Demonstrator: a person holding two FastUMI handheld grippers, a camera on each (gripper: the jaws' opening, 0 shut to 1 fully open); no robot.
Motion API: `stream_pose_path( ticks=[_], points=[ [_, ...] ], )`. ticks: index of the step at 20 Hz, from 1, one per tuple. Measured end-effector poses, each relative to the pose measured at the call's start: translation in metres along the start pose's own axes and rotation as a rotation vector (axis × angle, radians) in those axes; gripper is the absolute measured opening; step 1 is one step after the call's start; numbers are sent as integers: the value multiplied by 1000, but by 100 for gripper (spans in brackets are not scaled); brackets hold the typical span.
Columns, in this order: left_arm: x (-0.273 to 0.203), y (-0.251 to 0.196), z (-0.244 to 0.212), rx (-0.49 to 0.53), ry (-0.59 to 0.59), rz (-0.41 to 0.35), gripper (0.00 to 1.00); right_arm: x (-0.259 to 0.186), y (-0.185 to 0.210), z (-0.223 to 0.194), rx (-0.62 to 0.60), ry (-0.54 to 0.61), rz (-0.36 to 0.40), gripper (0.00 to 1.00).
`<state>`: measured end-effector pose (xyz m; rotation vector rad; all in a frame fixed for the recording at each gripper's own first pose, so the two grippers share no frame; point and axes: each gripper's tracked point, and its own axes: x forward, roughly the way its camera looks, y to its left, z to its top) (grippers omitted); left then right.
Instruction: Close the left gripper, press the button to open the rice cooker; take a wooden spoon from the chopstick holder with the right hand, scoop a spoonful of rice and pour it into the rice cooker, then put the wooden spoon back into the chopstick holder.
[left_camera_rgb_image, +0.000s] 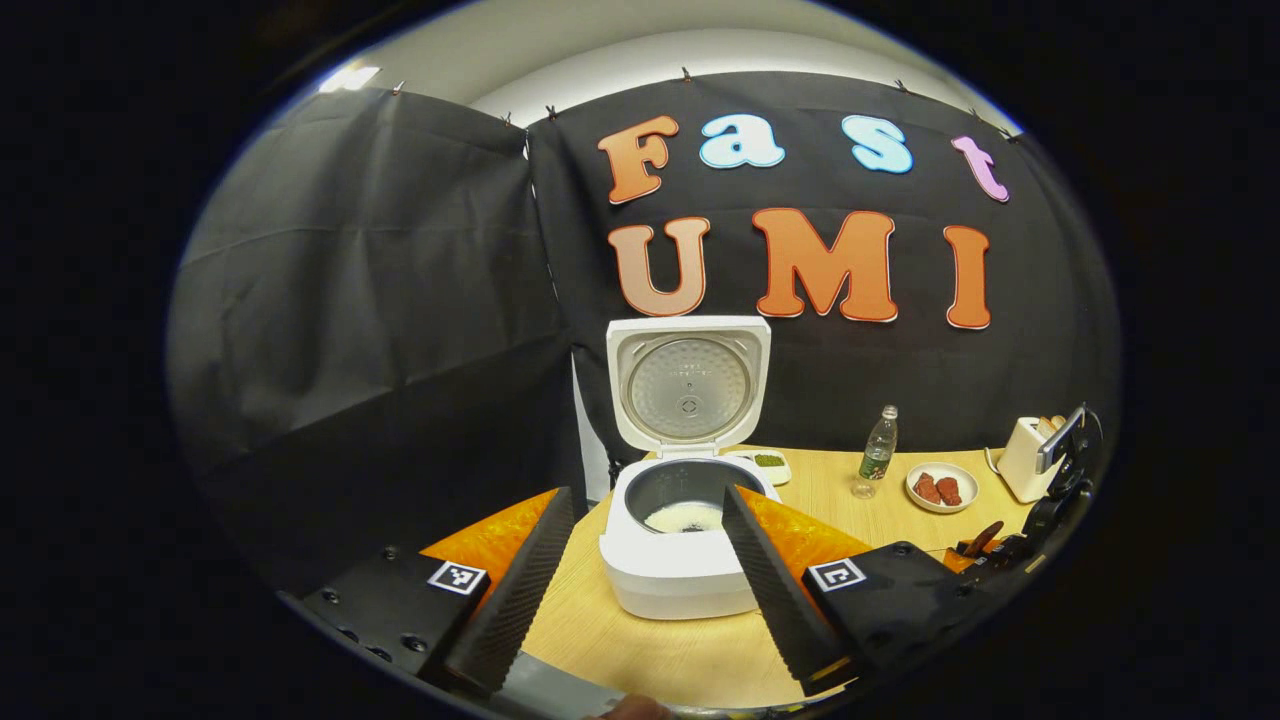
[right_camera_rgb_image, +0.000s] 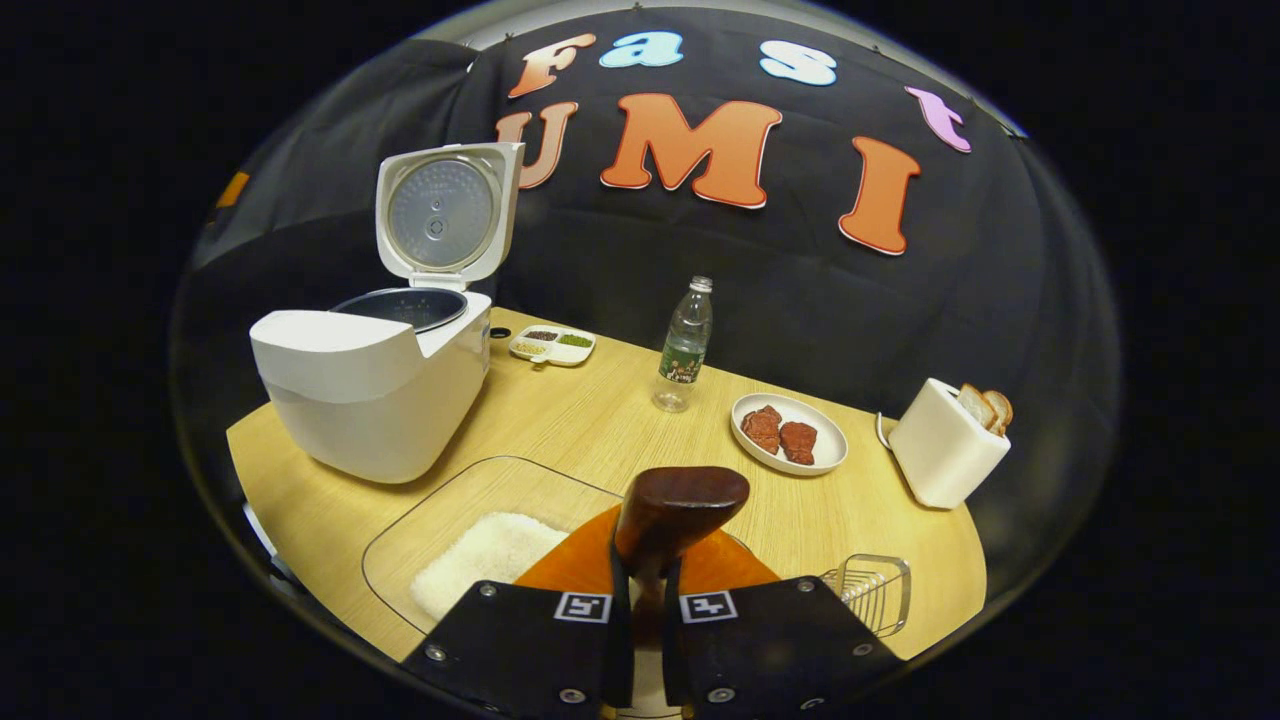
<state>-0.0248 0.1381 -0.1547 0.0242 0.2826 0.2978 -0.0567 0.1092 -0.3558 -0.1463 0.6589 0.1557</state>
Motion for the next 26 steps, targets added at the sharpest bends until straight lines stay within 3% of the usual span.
stream_pose_path(
  ticks=[3,8,9,10,11,16,19,22,26],
  points=[
    [4,0,-3,13,7,-2,100,4,7,-2,68,-8,0,11],
    [10,5,-5,29,21,-5,100,10,33,2,297,21,54,11],
    [11,6,-6,30,23,-6,96,13,32,3,311,26,51,11],
    [13,7,-5,32,24,-5,100,13,32,2,331,34,53,11],
    [12,9,-7,33,24,-5,96,13,32,2,363,44,59,11],
    [18,17,-12,32,39,-6,100,17,25,-3,560,94,70,11],
    [23,22,-17,43,53,-6,96,19,31,-2,674,109,99,11],
    [26,21,-13,50,50,-15,96,20,38,2,706,110,121,11],
    [25,20,-11,63,44,-24,100,21,52,9,818,132,201,11]
  ],
)
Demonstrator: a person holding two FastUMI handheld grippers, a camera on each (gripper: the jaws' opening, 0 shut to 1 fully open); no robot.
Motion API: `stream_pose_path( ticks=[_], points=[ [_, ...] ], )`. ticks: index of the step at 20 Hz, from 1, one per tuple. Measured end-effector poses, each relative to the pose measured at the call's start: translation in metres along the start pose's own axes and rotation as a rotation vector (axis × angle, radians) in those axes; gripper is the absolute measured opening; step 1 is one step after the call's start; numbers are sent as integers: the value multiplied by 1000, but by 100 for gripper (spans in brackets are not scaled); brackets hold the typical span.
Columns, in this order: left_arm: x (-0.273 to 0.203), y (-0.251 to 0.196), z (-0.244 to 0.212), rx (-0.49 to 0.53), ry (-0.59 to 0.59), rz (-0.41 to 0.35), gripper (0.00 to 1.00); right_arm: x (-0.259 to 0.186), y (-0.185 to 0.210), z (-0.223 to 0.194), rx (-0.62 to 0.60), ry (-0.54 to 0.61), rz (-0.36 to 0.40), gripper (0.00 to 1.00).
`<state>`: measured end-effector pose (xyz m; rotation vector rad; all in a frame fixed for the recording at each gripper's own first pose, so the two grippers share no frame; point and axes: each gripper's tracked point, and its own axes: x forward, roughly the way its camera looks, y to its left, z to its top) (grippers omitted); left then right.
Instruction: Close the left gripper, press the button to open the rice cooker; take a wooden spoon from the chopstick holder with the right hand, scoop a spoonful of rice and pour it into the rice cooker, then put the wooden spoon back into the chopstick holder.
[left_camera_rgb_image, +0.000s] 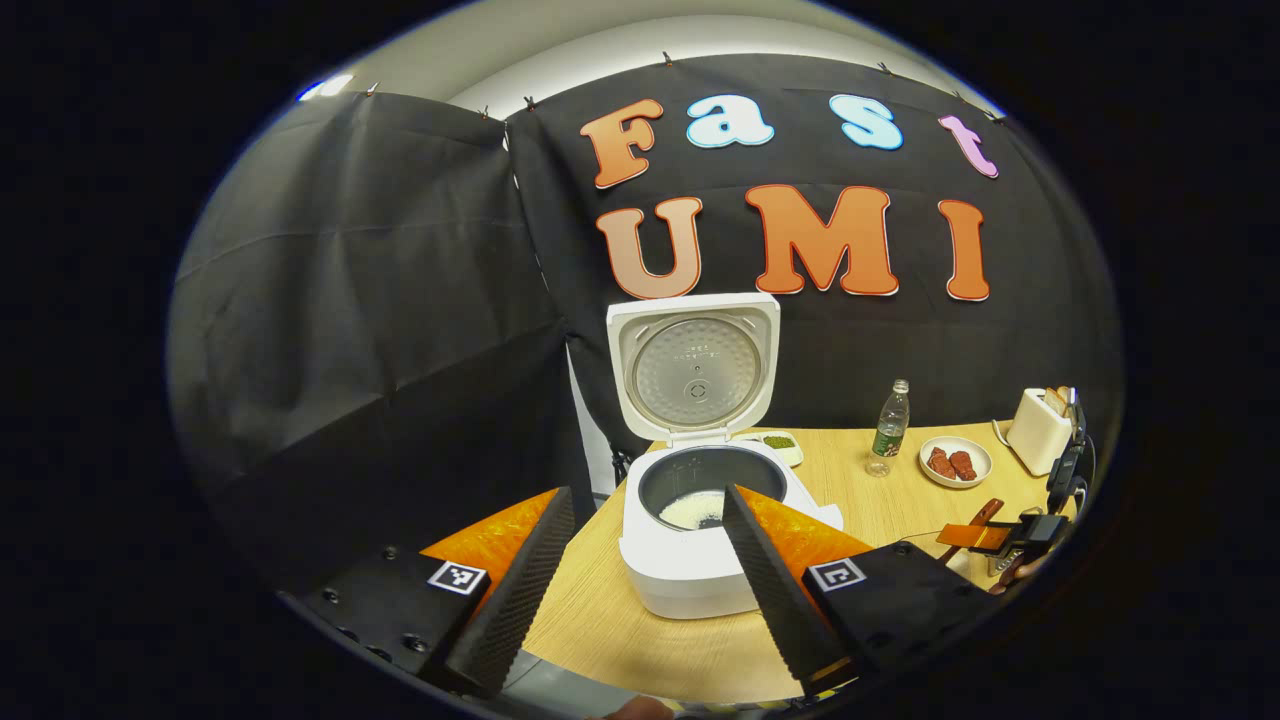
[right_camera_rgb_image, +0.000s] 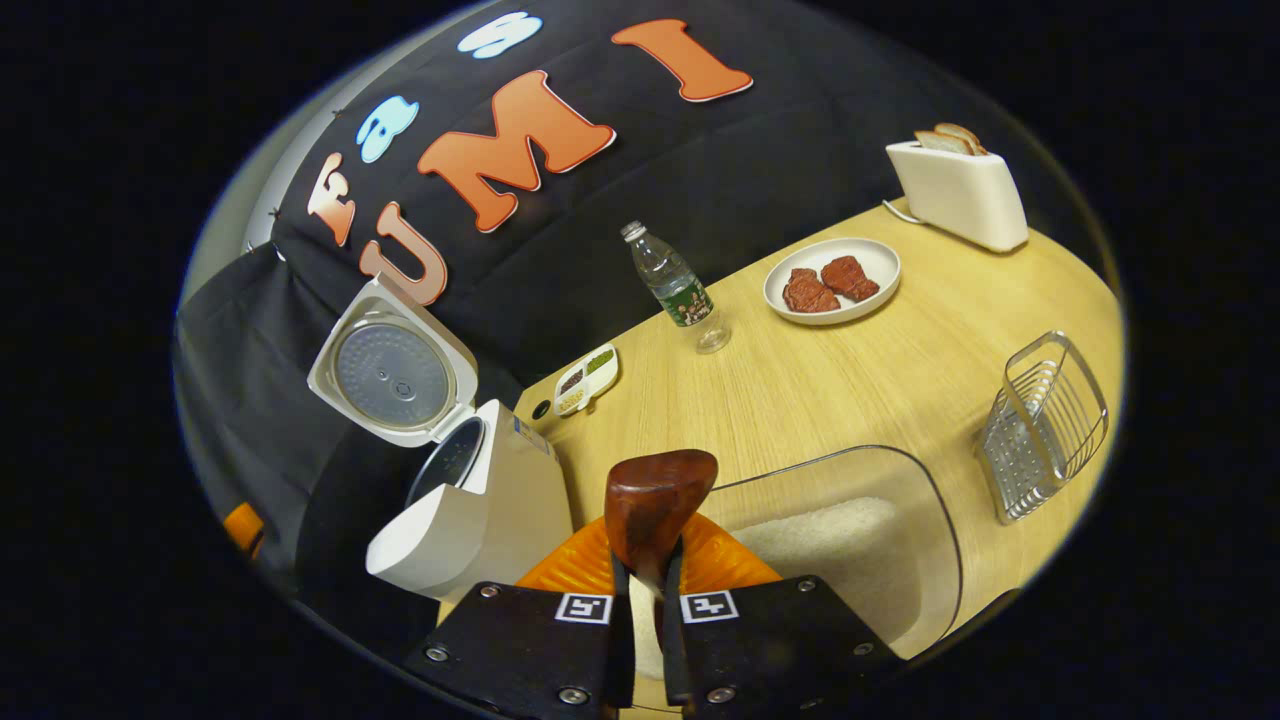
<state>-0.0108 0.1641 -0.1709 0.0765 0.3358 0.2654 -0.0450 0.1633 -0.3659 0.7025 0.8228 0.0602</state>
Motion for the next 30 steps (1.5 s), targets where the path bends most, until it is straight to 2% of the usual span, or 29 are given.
stream_pose_path(
  ticks=[2,3,7,8,9,11,13,14,15,18,19,20,21,22,24,26,27,30],
  points=[
    [-1,2,-2,5,4,2,96,2,-2,-1,39,13,11,11],
    [-2,3,-2,6,4,3,100,2,-4,0,64,20,17,11],
    [-3,3,-5,-4,9,8,100,-1,-13,4,167,30,43,11],
    [-2,4,-4,-5,10,8,96,-4,-15,5,194,30,49,11],
    [-3,2,-4,-5,10,7,100,-6,-18,8,226,25,61,11],
    [-4,0,-3,0,5,5,100,-10,-24,16,279,8,88,11],
    [-5,-4,-1,1,3,-1,100,-16,-30,21,309,3,102,11],
    [-5,-6,0,1,1,-5,96,-19,-34,23,315,-1,103,11],
    [-6,-9,0,4,-2,-8,100,-20,-37,28,325,-9,106,11],
    [-7,-16,5,12,-11,-19,100,-30,-47,40,365,-35,121,11],
    [-8,-17,5,15,-13,-24,96,-32,-50,46,380,-45,128,11],
    [-9,-19,7,17,-17,-27,100,-35,-51,50,401,-51,142,11],
    [-8,-21,9,17,-21,-30,96,-37,-53,55,424,-57,151,10],
    [-8,-23,10,15,-25,-32,100,-40,-53,60,450,-65,167,10],
    [-8,-25,12,11,-30,-32,96,-44,-55,69,506,-80,196,10],
    [-10,-26,13,7,-33,-32,100,-47,-58,78,564,-95,222,11],
    [-10,-25,12,5,-34,-28,96,-48,-60,82,595,-98,236,10],
    [-11,-23,11,-10,-33,-17,96,-52,-55,96,673,-125,284,11]
  ],
)
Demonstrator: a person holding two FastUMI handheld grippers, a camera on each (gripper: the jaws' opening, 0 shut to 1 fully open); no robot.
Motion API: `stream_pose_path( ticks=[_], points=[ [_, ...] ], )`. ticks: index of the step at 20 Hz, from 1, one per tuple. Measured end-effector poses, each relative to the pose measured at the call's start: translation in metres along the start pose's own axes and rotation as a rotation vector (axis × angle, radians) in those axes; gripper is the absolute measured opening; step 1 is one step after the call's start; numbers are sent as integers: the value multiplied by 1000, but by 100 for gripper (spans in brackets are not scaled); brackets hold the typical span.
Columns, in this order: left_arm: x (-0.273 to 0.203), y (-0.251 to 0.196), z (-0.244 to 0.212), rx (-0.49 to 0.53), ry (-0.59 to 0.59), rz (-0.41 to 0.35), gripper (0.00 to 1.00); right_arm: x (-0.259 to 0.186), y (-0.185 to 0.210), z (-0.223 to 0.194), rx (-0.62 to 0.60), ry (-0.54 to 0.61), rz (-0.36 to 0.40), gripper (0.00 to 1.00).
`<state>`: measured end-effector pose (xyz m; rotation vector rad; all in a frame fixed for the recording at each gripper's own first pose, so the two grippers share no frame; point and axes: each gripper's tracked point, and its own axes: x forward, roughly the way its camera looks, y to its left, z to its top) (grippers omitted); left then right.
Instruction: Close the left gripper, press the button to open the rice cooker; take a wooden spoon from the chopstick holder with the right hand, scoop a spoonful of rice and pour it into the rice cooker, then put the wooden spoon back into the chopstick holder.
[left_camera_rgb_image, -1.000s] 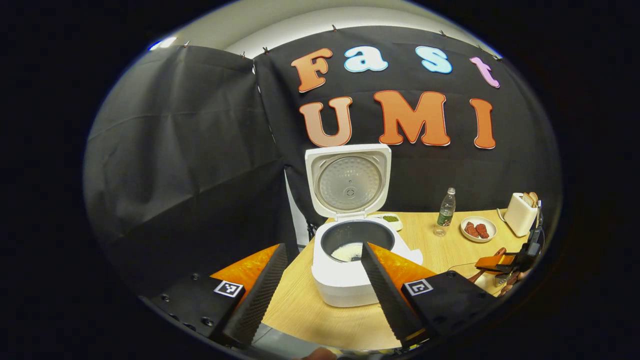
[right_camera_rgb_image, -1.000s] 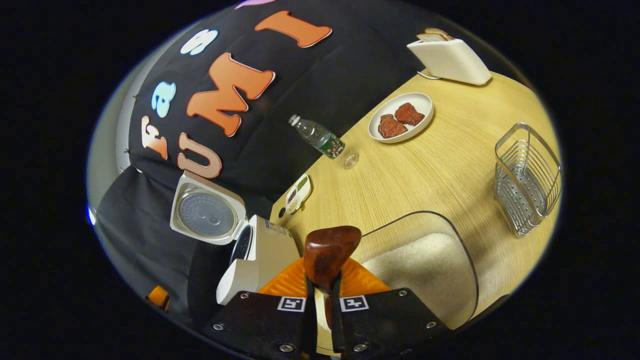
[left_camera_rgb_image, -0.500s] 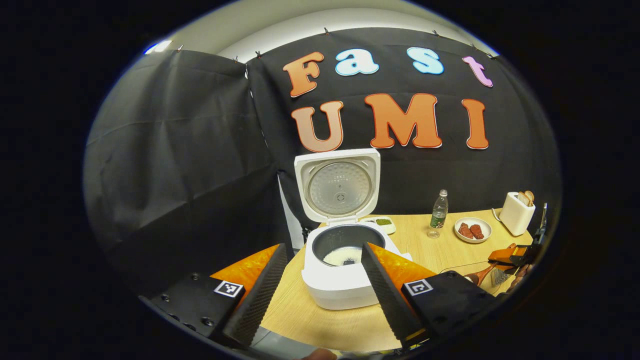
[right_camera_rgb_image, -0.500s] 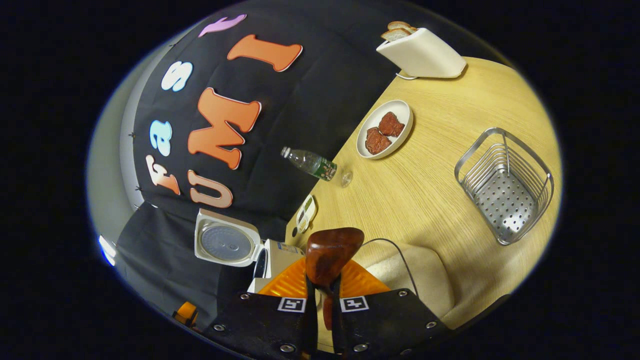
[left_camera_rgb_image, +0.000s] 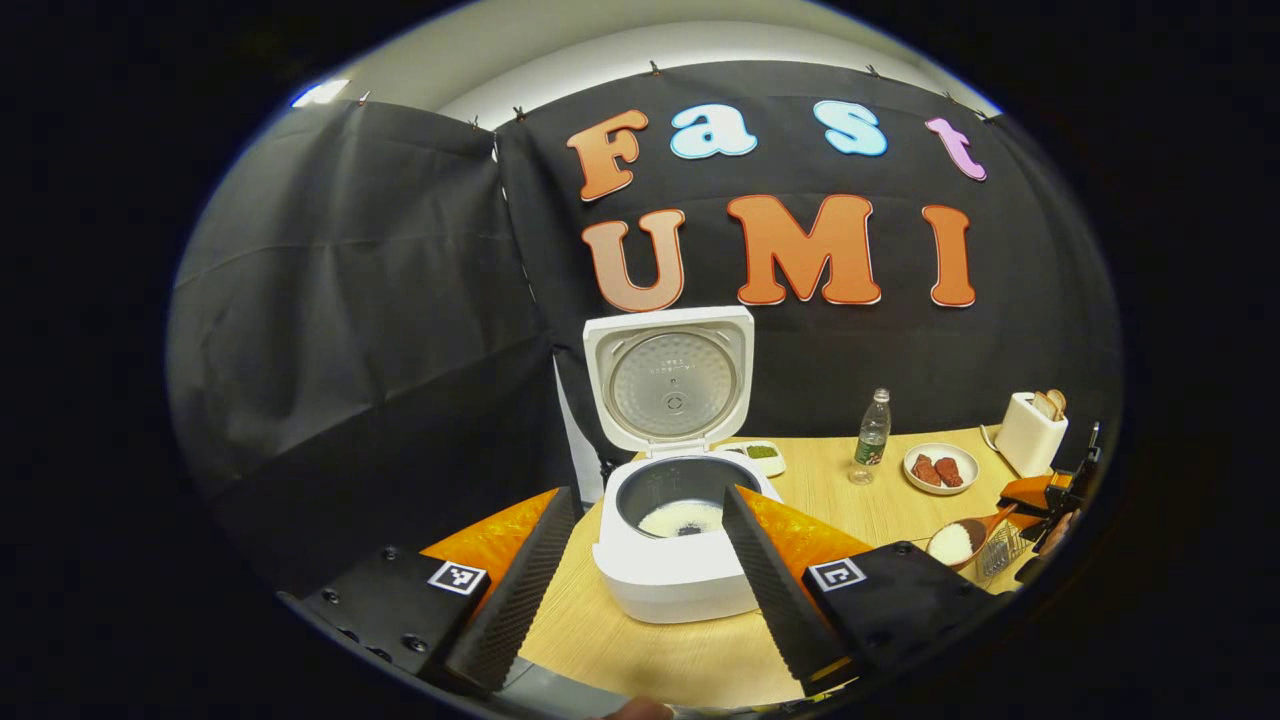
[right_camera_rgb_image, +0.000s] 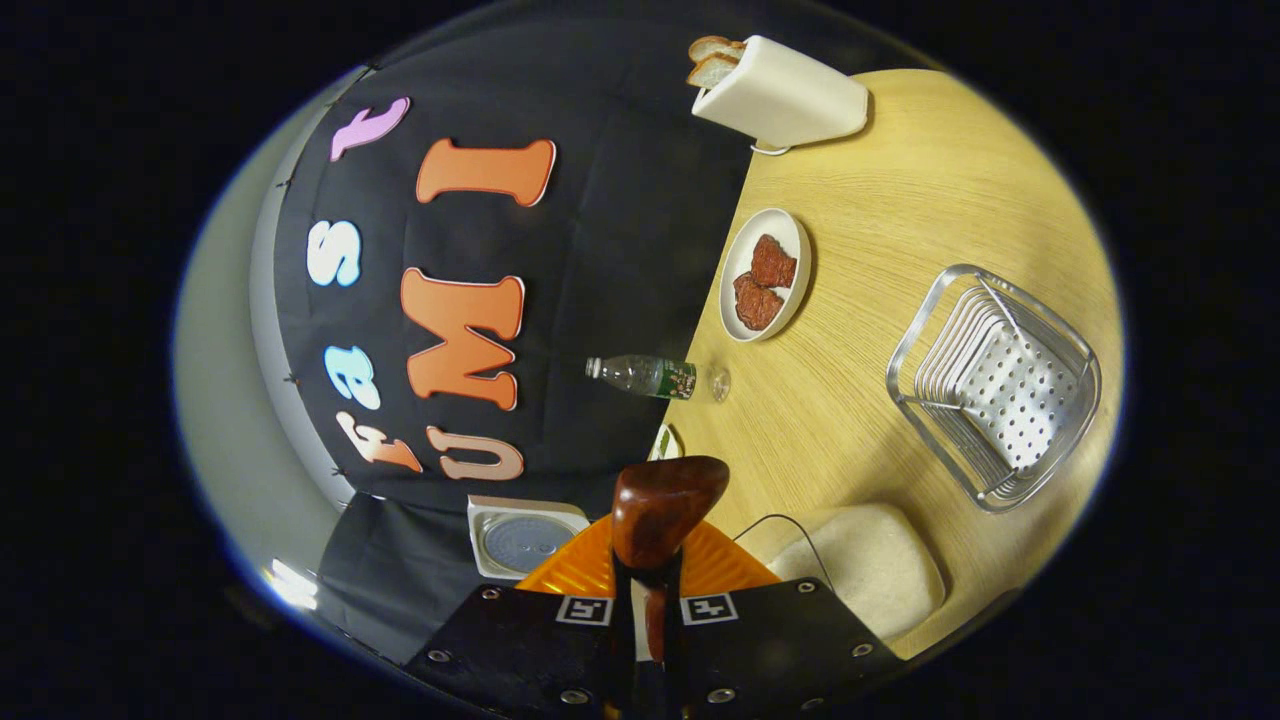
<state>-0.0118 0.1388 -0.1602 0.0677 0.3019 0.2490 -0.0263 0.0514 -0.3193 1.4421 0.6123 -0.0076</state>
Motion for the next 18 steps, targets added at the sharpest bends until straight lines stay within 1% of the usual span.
stream_pose_path(
  ticks=[2,3,4,5,6,9,10,11,13,14,15,16,18],
  points=[
    [-3,3,0,-10,-2,8,96,0,18,4,52,-7,45,10],
    [-4,2,1,-12,-7,12,100,2,29,5,73,-9,72,10],
    [-5,5,2,-14,-12,18,100,4,40,3,85,-4,92,10],
    [-6,6,5,-15,-20,22,96,8,51,1,96,3,114,10],
    [-8,8,7,-19,-32,26,100,11,65,-5,96,18,132,11],
    [-13,14,14,-30,-65,41,100,30,103,-29,100,72,189,11],
    [-15,19,16,-30,-74,53,96,33,115,-39,102,95,203,11],
    [-17,24,18,-34,-82,62,96,38,127,-47,104,116,216,11],
    [-20,35,20,-49,-92,86,96,54,145,-63,89,155,231,10],
    [-22,43,21,-59,-93,99,100,62,152,-72,80,170,232,11],
    [-23,49,20,-70,-94,113,100,71,156,-80,71,183,229,11],
    [-24,57,18,-78,-95,129,96,79,160,-88,68,196,225,10],
    [-26,73,14,-85,-95,159,96,96,168,-102,58,212,217,10]
  ],
)
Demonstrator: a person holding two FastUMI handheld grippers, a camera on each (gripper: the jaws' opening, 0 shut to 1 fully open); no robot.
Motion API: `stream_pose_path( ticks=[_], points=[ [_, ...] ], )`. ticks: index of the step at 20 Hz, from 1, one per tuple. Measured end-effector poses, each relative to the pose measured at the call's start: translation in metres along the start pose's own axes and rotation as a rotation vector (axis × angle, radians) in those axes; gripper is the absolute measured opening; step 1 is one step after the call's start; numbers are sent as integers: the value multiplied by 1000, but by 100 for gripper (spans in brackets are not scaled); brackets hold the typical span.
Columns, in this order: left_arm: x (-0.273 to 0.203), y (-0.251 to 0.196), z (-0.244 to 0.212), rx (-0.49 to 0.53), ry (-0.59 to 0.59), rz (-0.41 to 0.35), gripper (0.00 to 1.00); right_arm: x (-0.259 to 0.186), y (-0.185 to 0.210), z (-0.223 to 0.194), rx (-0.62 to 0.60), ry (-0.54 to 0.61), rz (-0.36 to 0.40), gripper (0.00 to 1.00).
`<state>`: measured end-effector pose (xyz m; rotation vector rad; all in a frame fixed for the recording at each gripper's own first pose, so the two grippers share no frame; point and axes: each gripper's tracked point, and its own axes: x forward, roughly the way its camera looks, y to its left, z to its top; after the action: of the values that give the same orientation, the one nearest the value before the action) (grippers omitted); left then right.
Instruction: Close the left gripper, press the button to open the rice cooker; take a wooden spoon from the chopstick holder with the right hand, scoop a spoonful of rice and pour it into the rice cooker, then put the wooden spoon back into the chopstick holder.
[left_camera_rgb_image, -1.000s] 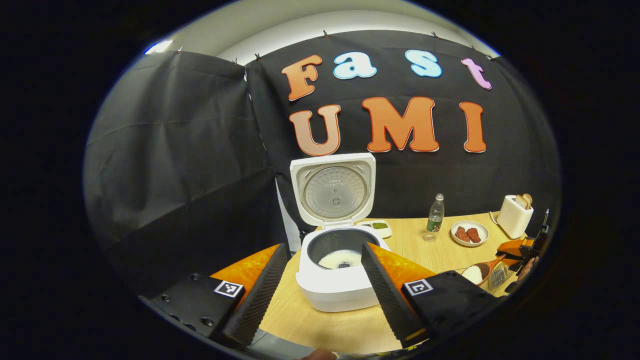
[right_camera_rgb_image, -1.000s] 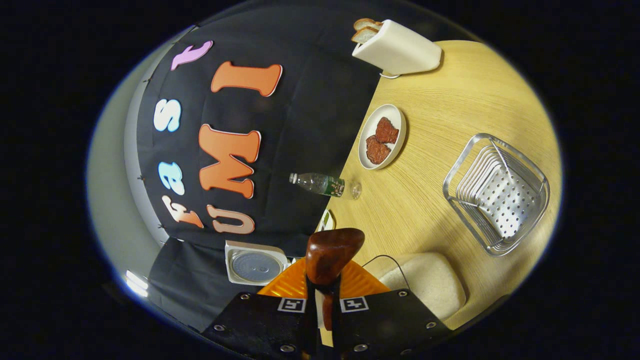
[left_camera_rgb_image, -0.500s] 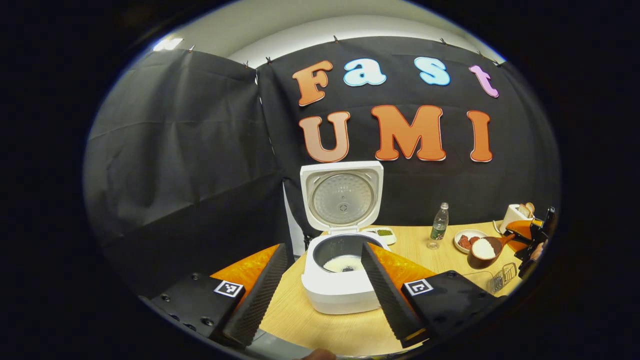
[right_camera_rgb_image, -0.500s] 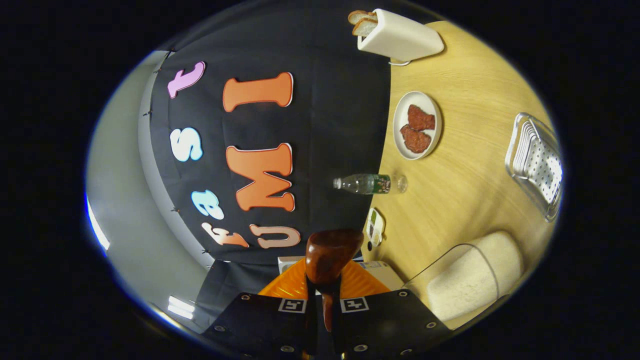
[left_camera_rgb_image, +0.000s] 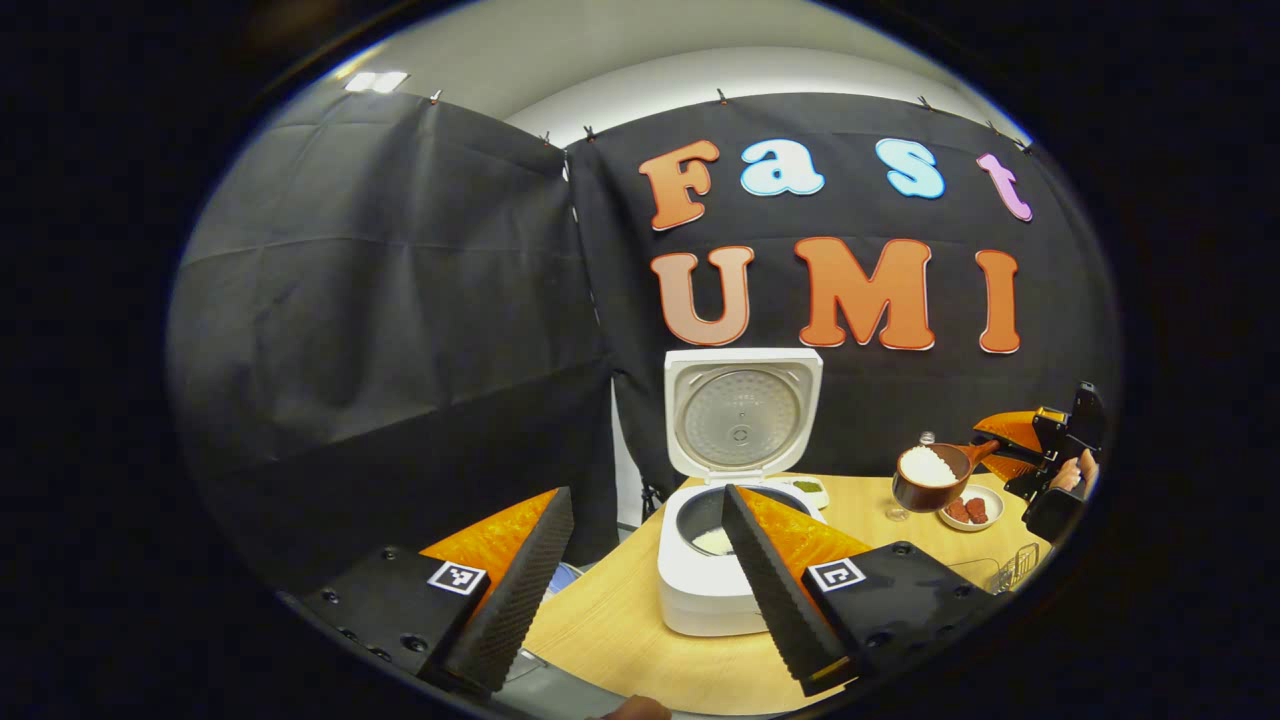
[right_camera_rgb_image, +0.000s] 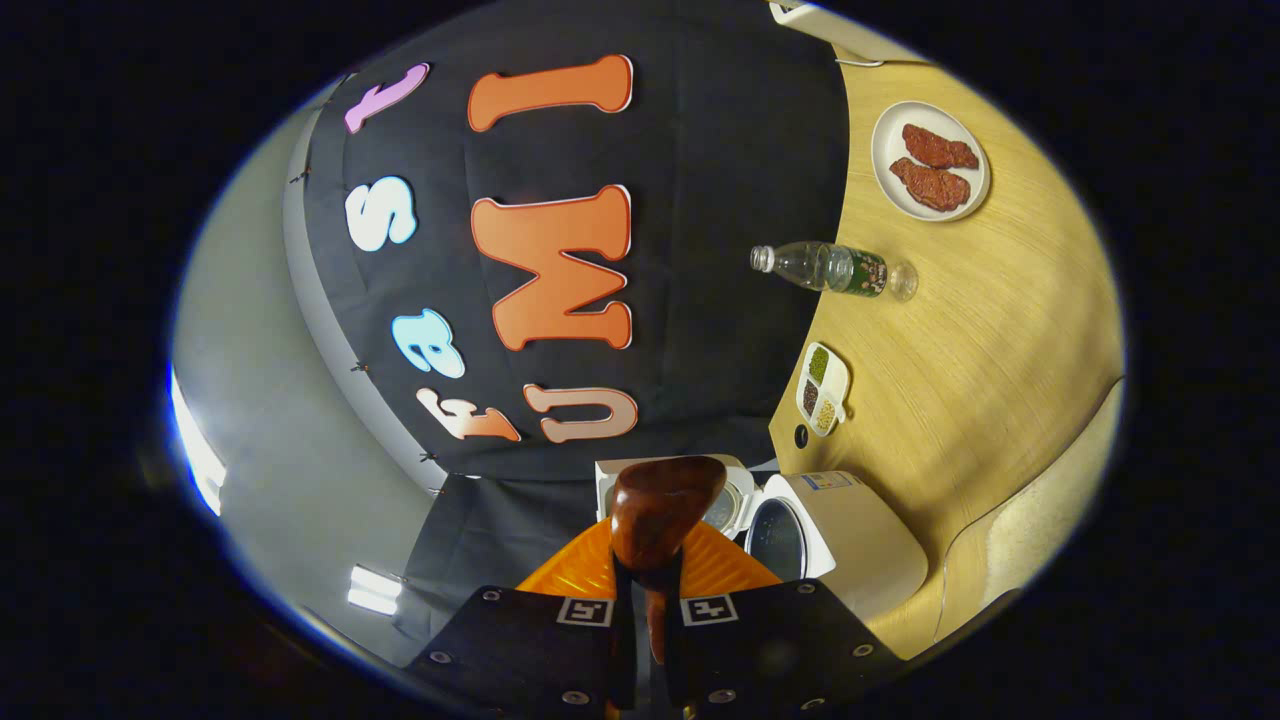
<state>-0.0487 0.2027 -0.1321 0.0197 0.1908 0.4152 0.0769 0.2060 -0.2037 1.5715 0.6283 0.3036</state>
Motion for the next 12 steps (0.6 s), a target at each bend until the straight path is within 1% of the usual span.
stream_pose_path(
  ticks=[2,3,4,5,6,7,8,11,12],
  points=[
    [1,14,-3,-4,3,22,96,23,4,-9,-14,15,-9,10],
    [2,16,-6,-8,8,30,100,35,4,-14,-22,21,-13,10],
    [3,21,-9,-12,15,37,96,46,5,-21,-22,28,-11,10],
    [4,30,-13,-17,22,45,100,57,5,-27,-21,33,-15,10],
    [4,37,-16,-20,29,54,100,68,8,-33,-19,40,-14,10],
    [4,42,-18,-20,31,62,96,82,8,-40,-34,47,-24,10],
    [5,48,-18,-19,34,72,96,94,7,-46,-58,49,-35,11],
    [8,64,-22,-24,40,93,96,124,2,-61,-184,60,-81,10],
    [9,68,-22,-26,44,99,100,133,2,-65,-216,66,-89,10]
  ],
)
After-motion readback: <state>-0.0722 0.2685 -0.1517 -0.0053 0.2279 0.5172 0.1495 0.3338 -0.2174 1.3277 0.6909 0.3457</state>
